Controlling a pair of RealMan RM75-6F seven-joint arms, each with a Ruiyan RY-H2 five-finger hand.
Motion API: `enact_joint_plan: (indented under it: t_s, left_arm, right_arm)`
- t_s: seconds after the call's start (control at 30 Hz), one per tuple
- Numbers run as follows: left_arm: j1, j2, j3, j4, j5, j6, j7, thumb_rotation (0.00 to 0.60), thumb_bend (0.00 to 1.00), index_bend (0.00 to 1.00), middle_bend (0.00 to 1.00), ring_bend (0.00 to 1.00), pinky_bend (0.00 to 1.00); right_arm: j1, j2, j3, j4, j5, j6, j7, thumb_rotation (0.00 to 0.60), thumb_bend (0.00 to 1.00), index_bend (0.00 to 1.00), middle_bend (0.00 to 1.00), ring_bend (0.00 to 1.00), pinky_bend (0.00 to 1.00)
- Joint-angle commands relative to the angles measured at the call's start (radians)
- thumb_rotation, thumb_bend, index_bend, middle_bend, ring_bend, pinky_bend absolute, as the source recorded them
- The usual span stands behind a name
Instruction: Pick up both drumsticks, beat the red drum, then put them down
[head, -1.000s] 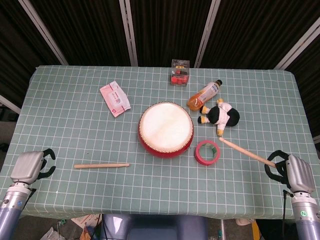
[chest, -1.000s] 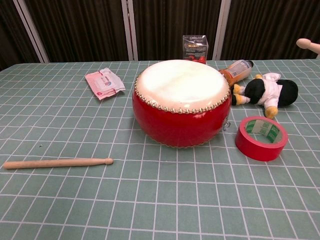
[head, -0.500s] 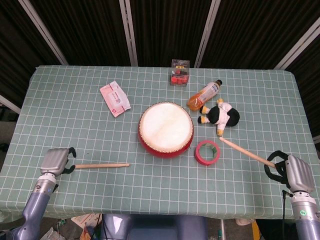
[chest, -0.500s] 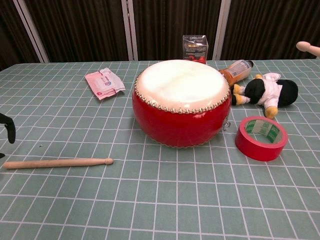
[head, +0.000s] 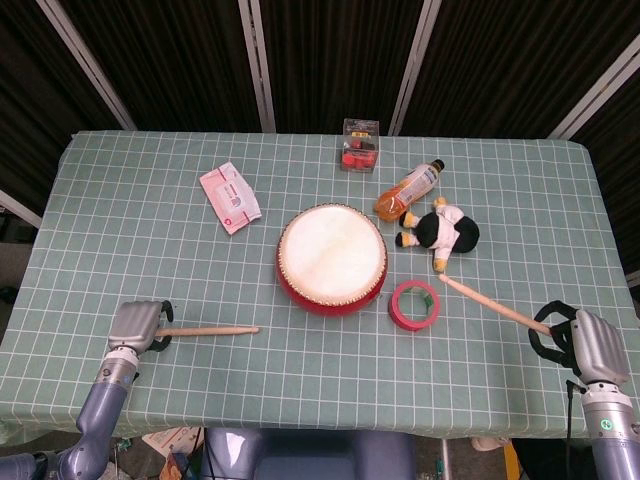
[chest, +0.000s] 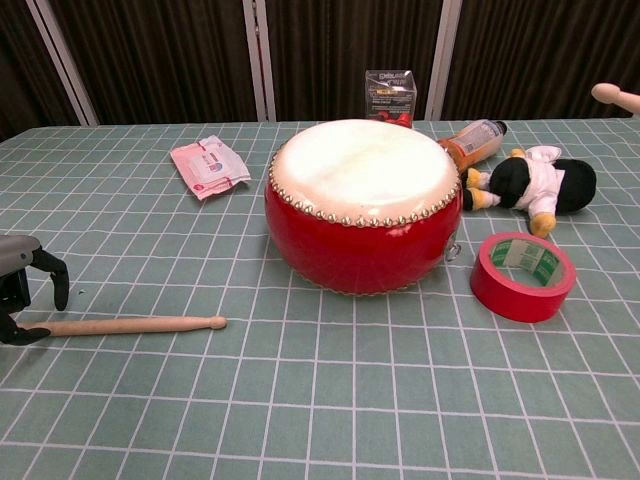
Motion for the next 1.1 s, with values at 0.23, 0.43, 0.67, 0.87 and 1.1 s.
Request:
enact_joint_plan:
  t_s: [0.23, 0.43, 0.67, 0.87, 1.1]
  left_arm:
    - [-0.021, -0.046, 0.018, 0.027, -0.031, 0.006, 0.019, 0.600, 0.28, 0.46, 1.00, 1.00, 1.00]
    - [-0.029, -0.063, 0.028, 0.040, -0.047, 0.014, 0.030, 0.600, 0.48, 0.63, 1.00, 1.00, 1.00]
    - [-0.019, -0.023, 0.008, -0.016, 0.025, 0.056, -0.039, 0.600, 0.56, 0.73, 1.00, 1.00, 1.00]
    - [-0.002, 0.082, -0.027, -0.112, 0.107, 0.096, -0.123, 0.600, 0.56, 0.74, 1.00, 1.00, 1.00]
    - [-0.008, 0.228, -0.099, -0.201, 0.170, 0.083, -0.240, 0.600, 0.56, 0.74, 1.00, 1.00, 1.00]
  right_arm:
    - [0.003, 0.002, -0.004, -0.002, 0.003, 0.000, 0.004, 0.600, 0.59, 1.00, 1.00, 1.00, 0.99]
    - [0.005, 0.003, -0.006, -0.002, 0.005, 0.000, 0.006, 0.600, 0.59, 1.00, 1.00, 1.00, 0.99]
    - [0.008, 0.005, -0.008, 0.003, 0.012, -0.004, 0.012, 0.600, 0.59, 1.00, 1.00, 1.00, 0.99]
    - [0.014, 0.004, -0.012, 0.003, 0.022, -0.015, 0.007, 0.600, 0.59, 1.00, 1.00, 1.00, 0.99]
    - [0.038, -0.008, -0.001, 0.005, 0.054, -0.022, -0.033, 0.600, 0.59, 1.00, 1.00, 1.00, 0.99]
